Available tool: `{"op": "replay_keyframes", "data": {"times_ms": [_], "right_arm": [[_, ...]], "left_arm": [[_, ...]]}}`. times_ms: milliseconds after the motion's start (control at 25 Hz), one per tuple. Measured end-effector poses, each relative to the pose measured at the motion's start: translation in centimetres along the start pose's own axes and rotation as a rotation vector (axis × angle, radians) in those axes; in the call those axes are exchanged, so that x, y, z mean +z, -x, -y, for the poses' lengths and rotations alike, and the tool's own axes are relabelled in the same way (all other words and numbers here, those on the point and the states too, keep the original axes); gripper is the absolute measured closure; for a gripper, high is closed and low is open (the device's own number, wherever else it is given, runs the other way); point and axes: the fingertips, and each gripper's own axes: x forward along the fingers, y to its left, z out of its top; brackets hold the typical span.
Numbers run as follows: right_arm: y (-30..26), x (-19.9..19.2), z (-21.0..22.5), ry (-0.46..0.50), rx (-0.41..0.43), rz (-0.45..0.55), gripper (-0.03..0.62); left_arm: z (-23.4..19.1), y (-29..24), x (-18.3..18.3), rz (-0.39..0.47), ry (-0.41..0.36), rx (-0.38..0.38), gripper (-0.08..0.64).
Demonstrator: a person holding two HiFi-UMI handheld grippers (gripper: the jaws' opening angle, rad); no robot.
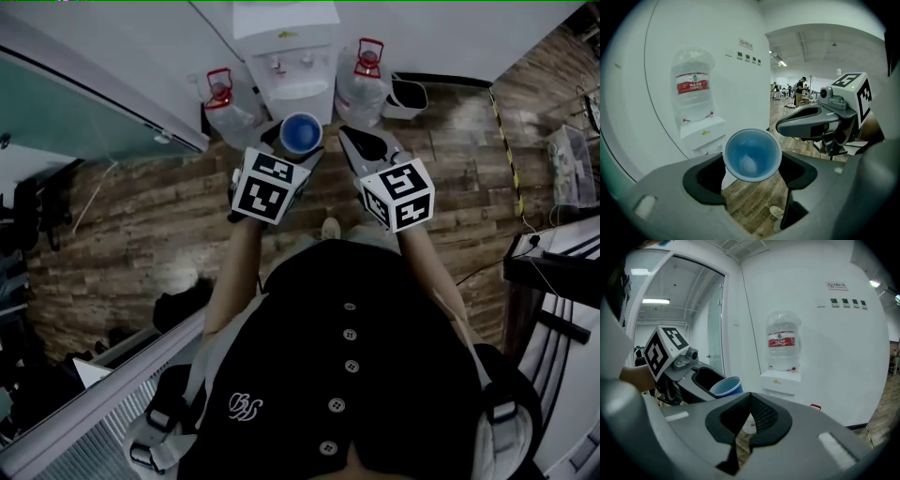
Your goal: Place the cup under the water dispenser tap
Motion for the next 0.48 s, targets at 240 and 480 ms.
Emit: {"op": "replay_keyframes", "data": {"times_ms": [240,480], "right_arm": [[-1.7,-1.4,1.9,-0.038,0.012,-0.038,0.592],[-3.2,-2.6,2.3,-0.068,0.022,-0.077,0.592]], "left_arm": [[-0.7,-2.8,0.0,-0.037,0.035,-0.018,0.203],[-1.6,-4.4,-1.1,-0.086,0.052,-0.038,0.204]]}}
